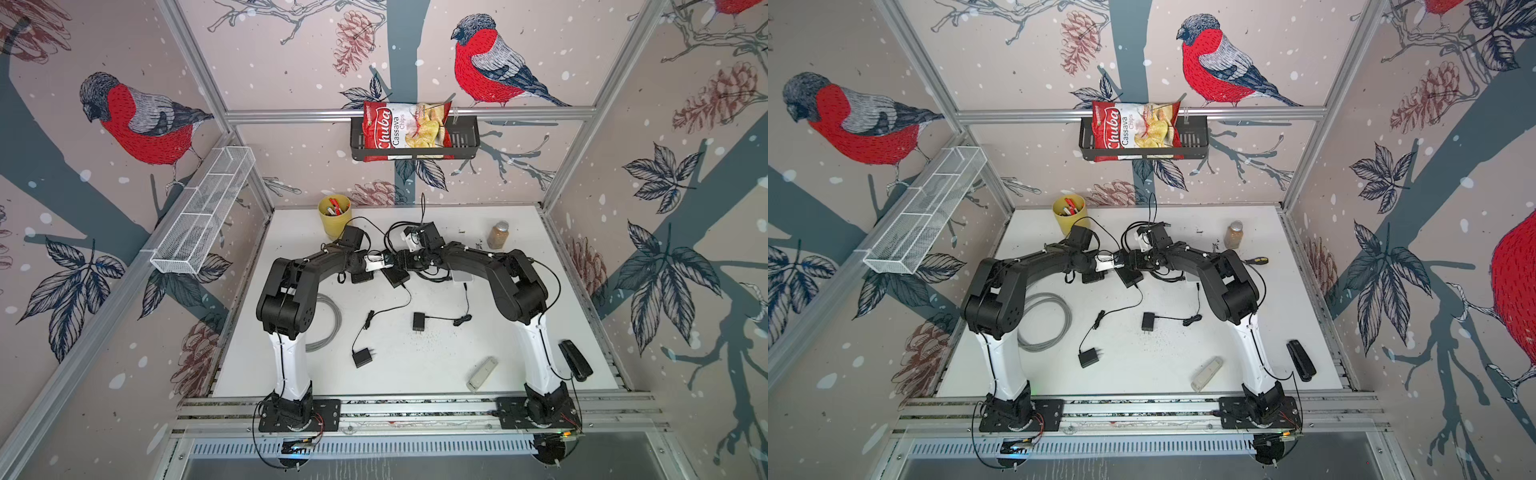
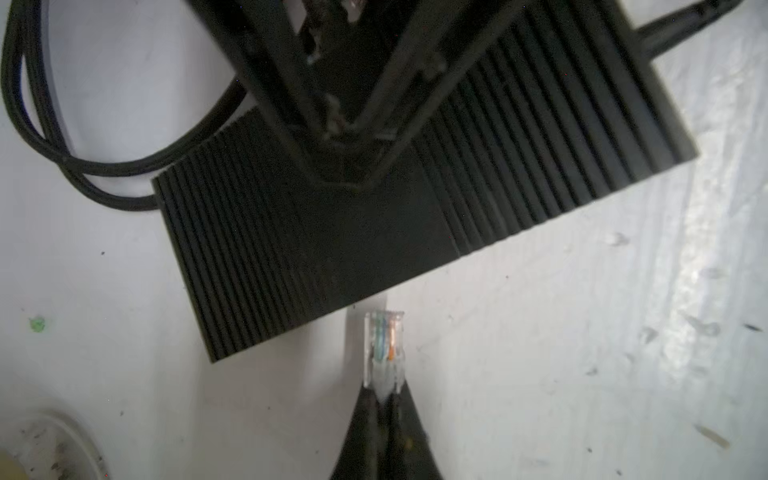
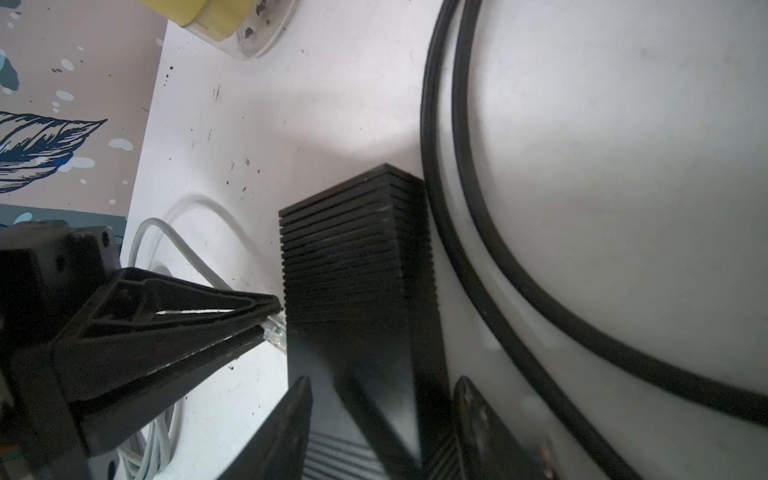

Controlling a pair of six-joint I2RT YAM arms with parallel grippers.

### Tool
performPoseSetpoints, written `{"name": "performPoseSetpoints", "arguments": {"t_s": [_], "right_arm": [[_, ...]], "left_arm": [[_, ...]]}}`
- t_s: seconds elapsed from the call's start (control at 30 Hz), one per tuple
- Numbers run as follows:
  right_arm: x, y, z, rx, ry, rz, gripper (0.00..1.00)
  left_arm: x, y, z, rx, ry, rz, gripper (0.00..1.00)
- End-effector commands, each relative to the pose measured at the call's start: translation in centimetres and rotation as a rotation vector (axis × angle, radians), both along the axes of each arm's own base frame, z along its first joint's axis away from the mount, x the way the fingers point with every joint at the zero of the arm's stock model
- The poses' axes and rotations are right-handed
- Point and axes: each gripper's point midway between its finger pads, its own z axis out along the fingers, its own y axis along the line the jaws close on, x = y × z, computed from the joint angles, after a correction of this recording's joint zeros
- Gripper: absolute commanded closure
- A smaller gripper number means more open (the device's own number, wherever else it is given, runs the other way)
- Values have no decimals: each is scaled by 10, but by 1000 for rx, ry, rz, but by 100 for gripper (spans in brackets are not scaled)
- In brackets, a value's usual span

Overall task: Insert the plug into the switch port
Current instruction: 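Hold the switch with the right gripper while the left pushes the plug into its port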

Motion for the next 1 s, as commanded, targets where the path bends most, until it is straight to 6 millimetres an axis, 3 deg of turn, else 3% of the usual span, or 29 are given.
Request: {"name": "performPoseSetpoints", "arguments": {"t_s": [0.0,0.33,0.67,0.97], "right_arm": [[-1,5,3,33,12,11,45],[-10,8,5,98,102,-15,45],[-23,7,5,110,126,-5,47],[-13,4,4,93,109,-25,46]], "left_arm": [[-4,3,-2,8,46,41,100],[-7,2,-11,5,56,118,100],[-4,0,-4,-19,41,148,100],[2,1,-4,-21,18,157,100]]}}
